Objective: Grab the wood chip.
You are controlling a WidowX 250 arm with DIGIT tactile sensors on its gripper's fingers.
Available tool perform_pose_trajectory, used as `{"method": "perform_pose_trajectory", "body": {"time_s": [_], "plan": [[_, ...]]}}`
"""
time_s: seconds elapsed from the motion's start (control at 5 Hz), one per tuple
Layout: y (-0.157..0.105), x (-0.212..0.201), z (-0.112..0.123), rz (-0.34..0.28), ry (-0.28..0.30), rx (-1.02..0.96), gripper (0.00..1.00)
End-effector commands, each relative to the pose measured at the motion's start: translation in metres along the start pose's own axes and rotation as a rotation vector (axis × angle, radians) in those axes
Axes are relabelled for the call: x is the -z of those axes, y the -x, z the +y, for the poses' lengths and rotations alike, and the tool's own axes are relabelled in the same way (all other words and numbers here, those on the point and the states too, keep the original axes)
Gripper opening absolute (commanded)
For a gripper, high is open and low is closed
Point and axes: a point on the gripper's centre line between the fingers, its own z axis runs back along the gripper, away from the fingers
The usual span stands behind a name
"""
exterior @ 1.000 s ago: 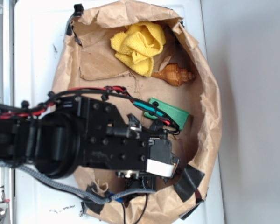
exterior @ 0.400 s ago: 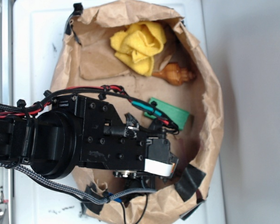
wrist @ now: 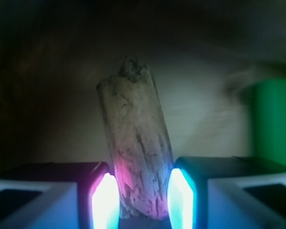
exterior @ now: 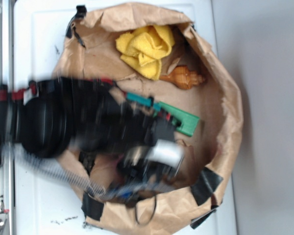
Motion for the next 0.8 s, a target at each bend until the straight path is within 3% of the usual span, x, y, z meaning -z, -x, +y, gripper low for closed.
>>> {"method": "perform_pose_trajectory", "body": {"time_s": [0.0,0.4,0.6], "plan": [[-0.006,-0.094,0.029,-0.11,0.054,-0.099,0.0],[0.009,-0.142,0.033,-0.118,0.106,-0.113,0.0],[0.017,-0.147,0.031,-0.121,0.096,-0.095,0.0]]}}
